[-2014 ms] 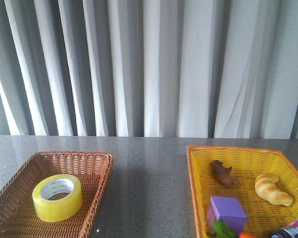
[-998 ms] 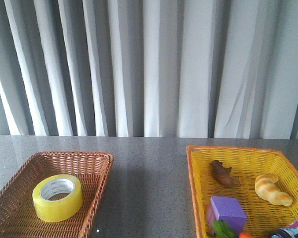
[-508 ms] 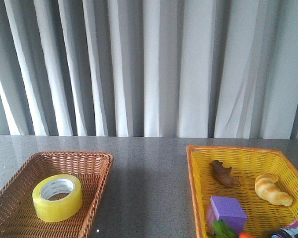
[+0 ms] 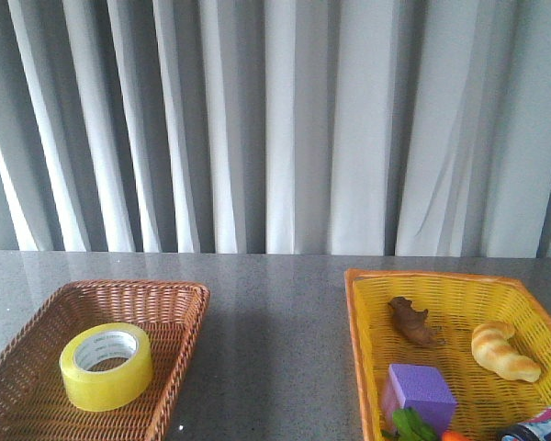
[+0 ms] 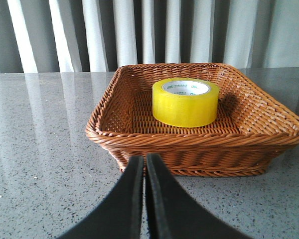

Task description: Transfer tape with both arms

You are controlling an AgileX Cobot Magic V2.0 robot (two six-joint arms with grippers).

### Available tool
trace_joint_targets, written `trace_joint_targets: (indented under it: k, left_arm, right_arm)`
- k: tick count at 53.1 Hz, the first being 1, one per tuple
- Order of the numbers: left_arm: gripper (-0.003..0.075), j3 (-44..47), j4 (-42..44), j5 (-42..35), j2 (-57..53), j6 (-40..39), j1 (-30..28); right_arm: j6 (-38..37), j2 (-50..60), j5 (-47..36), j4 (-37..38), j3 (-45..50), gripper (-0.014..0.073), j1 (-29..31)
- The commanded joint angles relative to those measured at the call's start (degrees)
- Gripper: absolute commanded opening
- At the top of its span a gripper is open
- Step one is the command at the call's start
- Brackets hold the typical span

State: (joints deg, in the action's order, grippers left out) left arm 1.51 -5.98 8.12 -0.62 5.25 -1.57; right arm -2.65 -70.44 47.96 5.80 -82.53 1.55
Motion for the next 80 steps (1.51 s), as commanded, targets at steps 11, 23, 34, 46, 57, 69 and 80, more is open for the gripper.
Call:
trace_joint_targets:
  k: [11,23,34,46,57,69,80]
  left_arm:
    - [-0.0006,-1.3,-0.7,-4.1,-1.0,-0.2,0.5]
    - [-0.0006,-1.3,-0.7,-4.1,-1.0,-0.2,0.5]
    - [-0.0006,-1.3,-0.7,-4.1,-1.0,-0.2,0.5]
    - [-0.0006,-1.3,-0.7,-4.1,-1.0,-0.2,0.5]
    - [-0.0006,-1.3,-0.7,-4.1,-1.0,-0.2,0.5]
    - [-0.0006,-1.3,-0.7,-4.1,-1.0,-0.2,0.5]
    - [-0.0006,-1.3,-0.7,-4.1,-1.0,-0.2,0.5]
  right_arm:
    - [2.7,18.4,-30.8,-10.1,25.9,-0.0008,-0.3]
    - [2.7,40.9,-54.9,-9.2,59.0,-0.0008,-1.0]
    - [2.7,55.2,-60.2,-6.9,75.9,-0.0008,-1.0]
    - [3.7,62.9,-58.7,0.2,81.2,-0.0008,-1.0]
    - [4.6,69.5,-52.4,0.8,84.5,-0.0008,-0.9]
    - [4.6,71.9,-48.4,0.9,84.5,-0.0008,-0.8]
    - [2.1,71.9,-48.6,0.7,84.5,-0.0008,2.2]
